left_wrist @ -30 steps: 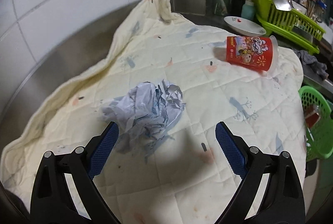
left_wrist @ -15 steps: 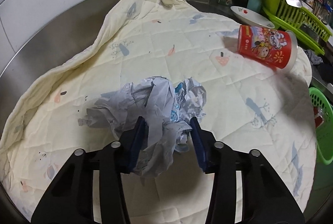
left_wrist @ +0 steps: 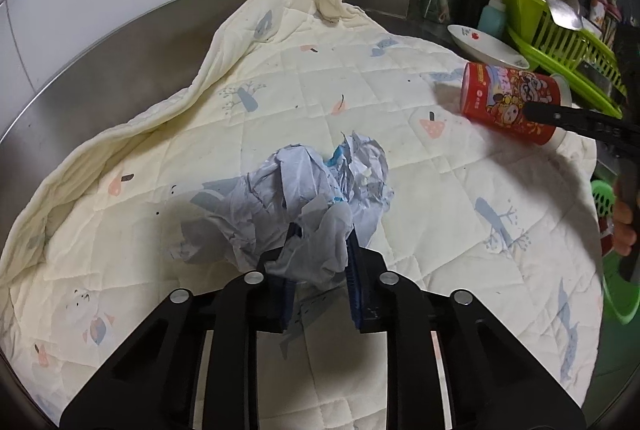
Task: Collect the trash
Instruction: 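Grasp the crumpled paper with the left tool while the right tool grasps the red cup, then carry the paper and red cup to the green basket and drop them in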
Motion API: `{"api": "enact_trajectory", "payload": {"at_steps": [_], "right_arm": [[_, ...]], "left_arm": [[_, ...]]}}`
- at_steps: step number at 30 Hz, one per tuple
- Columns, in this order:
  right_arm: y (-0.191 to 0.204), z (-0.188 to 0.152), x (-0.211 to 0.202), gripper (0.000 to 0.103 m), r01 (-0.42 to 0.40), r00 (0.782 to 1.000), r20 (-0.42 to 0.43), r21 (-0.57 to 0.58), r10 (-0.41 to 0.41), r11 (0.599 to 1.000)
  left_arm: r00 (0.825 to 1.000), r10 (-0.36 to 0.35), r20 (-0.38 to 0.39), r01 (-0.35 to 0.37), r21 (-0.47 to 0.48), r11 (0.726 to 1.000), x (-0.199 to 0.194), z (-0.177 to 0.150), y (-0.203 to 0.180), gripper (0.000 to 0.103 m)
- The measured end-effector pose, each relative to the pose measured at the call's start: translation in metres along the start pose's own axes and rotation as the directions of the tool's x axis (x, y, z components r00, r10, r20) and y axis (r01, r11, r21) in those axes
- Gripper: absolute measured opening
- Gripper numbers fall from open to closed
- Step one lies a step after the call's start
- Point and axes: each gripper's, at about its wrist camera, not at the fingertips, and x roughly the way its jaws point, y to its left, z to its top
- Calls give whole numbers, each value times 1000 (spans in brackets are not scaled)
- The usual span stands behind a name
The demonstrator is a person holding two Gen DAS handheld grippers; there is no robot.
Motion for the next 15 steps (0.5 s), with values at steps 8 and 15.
{"api": "enact_trajectory", "payload": {"at_steps": [8, 15], "right_arm": [[12, -13, -9, 6, -25, 999, 33, -17, 26, 1000], [20, -33, -50, 5, -13, 998, 65, -46, 16, 999]], "left_arm": [[1000, -21, 10, 21, -1, 1000, -8, -4, 0, 16], [996, -86, 23, 86, 1, 996, -22, -7, -13, 15]]}}
